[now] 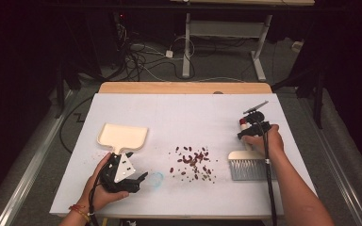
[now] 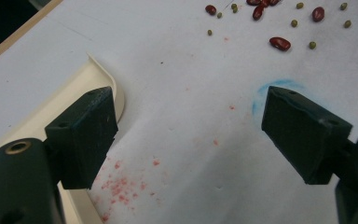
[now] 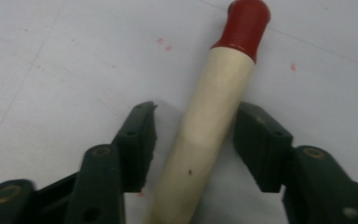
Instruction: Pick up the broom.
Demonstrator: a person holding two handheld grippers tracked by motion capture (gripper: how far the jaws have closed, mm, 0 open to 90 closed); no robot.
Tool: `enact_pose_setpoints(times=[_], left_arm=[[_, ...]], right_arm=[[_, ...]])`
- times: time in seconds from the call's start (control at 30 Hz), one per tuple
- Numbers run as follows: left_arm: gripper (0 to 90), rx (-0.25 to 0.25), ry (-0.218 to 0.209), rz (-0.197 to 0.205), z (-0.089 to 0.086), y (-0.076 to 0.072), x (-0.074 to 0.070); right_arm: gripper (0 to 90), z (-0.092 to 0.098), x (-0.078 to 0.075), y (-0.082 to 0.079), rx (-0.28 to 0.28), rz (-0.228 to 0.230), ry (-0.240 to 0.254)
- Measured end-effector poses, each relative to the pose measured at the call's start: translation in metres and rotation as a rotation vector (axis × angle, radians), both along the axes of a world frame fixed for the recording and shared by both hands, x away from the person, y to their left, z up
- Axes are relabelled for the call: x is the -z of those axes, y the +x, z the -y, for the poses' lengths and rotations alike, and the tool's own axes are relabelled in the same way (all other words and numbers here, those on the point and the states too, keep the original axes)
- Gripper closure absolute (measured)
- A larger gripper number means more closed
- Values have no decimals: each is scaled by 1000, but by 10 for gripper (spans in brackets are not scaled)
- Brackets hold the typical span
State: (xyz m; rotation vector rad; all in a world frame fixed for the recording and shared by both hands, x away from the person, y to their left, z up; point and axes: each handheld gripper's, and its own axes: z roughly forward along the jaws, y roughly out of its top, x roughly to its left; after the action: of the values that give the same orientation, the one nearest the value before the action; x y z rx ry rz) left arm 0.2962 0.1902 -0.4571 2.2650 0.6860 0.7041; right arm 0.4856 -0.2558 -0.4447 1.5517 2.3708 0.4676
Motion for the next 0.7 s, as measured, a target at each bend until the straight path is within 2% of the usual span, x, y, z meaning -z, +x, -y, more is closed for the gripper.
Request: enact_pose_setpoints(times=[0.03,0.07,0.2,0.33,0.43,0.53,0.63,0.7], left_arm=[[175,2,1,-1,0,0,0],[175,3,2,0,1,0,0],[175,6,3,3,2,0,-1],[175,14,6,-4,4,2,0],[175,17,8,-9,4,2,1],[175,13,1,-10,3,2,1],[175,7,0,-12,2,2,1],[175,4,-2,-12,2,2,1]], right_arm=[[575,-4,-1,-1,-14,2,-7],[606,-5,-1,-2,-22,2,-7],[610,-7,-1,-1,-27,-2,-13],[616,-4,0,-2,-33,9,8],[634,-3,0,-2,-33,15,13],[697,-3,0,-5,-48,33,27],[697,-4,1,-6,-51,40,27],[697,0,0,-10,-59,57,61]])
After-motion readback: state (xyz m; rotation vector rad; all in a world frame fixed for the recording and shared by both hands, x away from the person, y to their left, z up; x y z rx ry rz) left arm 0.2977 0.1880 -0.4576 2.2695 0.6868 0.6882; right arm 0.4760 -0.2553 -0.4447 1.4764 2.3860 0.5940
